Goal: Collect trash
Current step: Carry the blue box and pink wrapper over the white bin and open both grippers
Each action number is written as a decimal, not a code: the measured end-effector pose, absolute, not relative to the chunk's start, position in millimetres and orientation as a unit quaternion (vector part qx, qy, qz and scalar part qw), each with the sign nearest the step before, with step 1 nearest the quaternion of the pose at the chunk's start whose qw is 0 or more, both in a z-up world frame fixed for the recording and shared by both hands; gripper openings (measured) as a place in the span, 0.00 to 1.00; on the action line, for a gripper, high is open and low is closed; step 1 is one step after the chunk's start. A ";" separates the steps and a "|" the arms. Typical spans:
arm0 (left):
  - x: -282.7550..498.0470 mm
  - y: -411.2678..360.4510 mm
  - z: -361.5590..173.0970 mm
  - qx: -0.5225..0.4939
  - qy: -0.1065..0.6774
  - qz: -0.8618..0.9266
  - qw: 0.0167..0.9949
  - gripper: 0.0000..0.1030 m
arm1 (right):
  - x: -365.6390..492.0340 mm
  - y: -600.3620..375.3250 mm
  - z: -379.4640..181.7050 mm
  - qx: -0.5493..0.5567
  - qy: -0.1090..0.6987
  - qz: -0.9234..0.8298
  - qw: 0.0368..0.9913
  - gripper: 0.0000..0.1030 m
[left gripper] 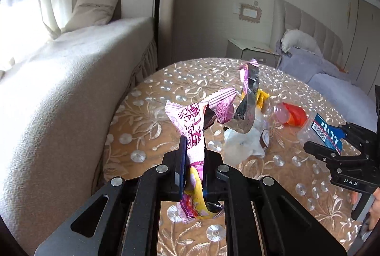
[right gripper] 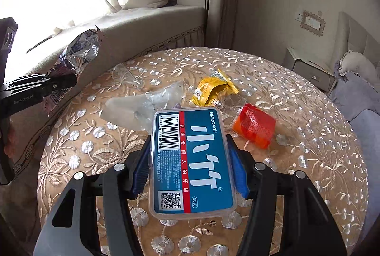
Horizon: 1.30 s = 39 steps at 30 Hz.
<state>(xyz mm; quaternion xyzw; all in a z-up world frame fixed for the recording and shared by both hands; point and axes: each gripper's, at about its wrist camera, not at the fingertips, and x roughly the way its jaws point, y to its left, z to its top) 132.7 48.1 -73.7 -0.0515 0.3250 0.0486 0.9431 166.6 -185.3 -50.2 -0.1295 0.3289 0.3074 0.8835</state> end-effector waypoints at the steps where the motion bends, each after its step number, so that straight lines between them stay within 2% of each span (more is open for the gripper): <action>1: 127.7 45.0 -68.8 -0.051 0.318 0.045 0.945 0.09 | 160.8 -188.6 -45.3 -0.129 0.322 0.304 0.887 0.58; 10: 105.0 -20.2 -43.7 -0.047 0.282 -0.058 0.956 0.09 | 110.4 -231.5 -14.4 -0.124 0.280 0.259 0.916 0.58; 19: 101.0 -120.0 -56.6 -0.023 0.297 -0.182 0.937 0.09 | 65.4 -312.3 0.1 -0.100 0.264 0.164 0.945 0.58; 39: 104.5 -340.1 -116.5 0.076 0.353 -0.351 0.864 0.09 | 0.9 -483.6 -47.3 -0.018 0.299 -0.032 0.953 0.58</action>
